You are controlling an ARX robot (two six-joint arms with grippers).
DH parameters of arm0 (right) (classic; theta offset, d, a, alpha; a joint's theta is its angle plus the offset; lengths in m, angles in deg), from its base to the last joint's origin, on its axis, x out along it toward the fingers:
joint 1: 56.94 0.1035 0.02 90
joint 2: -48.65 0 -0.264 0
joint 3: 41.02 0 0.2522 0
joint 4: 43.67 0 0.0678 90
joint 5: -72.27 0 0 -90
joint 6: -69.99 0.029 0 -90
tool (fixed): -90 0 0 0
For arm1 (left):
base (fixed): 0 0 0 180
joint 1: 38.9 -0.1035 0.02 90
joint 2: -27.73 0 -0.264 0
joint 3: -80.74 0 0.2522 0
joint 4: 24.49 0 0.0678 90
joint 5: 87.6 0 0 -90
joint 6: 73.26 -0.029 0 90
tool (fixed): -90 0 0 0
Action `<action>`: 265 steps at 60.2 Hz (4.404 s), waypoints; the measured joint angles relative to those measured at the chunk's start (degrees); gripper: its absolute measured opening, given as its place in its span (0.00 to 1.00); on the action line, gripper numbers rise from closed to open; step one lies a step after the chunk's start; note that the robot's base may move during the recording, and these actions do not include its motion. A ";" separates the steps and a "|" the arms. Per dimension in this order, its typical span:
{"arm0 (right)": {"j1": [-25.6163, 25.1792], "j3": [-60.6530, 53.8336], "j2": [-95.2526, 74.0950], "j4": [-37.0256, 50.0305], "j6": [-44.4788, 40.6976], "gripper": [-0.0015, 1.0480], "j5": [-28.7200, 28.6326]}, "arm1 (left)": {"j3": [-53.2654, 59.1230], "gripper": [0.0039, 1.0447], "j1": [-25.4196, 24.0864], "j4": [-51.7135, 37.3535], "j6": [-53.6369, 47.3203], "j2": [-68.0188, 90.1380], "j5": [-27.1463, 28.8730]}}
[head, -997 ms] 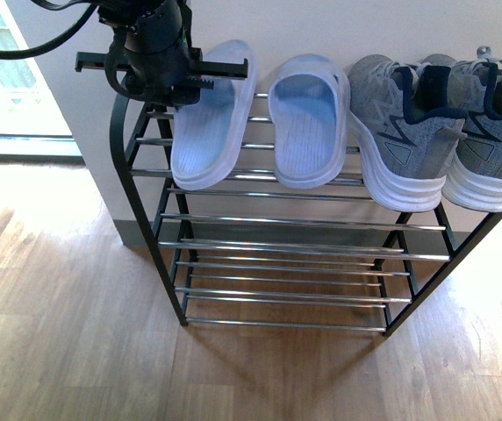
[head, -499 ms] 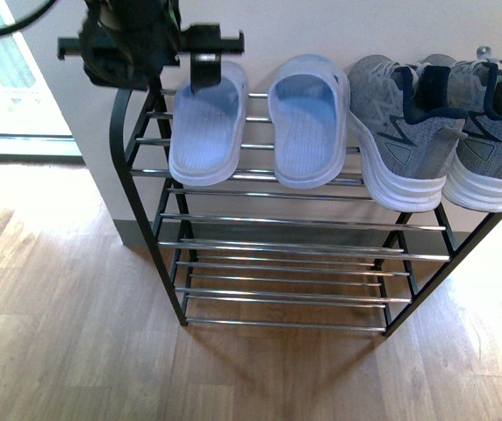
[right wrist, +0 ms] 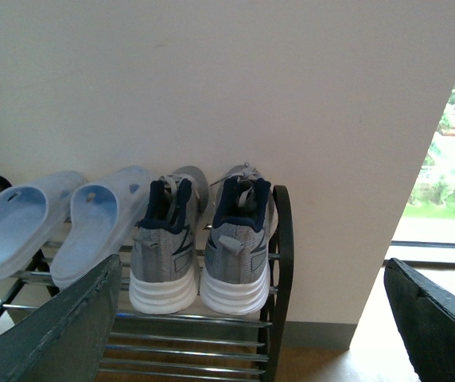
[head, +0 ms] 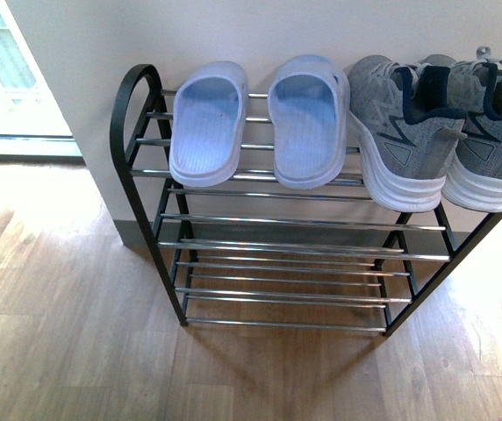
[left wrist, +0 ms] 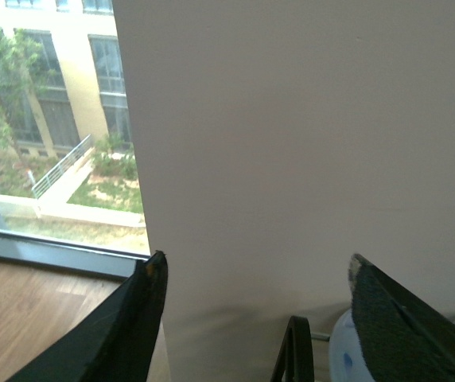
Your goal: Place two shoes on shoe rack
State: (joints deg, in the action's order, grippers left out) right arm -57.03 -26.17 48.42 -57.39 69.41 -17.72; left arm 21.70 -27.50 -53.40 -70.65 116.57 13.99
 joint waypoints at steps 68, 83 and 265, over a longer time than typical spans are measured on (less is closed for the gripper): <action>0.00 0.00 0.00 0.00 0.00 0.91 0.02 | 40.02 0.01 -11.17 -1.49 -2.12 -38.86 -11.54; 0.00 0.00 0.00 0.00 0.00 0.91 0.02 | 44.19 0.01 -11.17 0.48 -2.12 -44.48 -11.58; 0.00 0.00 0.00 -0.04 0.02 0.91 0.00 | 44.46 0.91 -11.23 42.69 -2.36 -87.93 -11.58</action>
State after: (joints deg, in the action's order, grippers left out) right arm -57.03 -26.17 48.42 -57.44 69.43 -17.72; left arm 66.16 -38.73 -10.72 -73.01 28.64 2.41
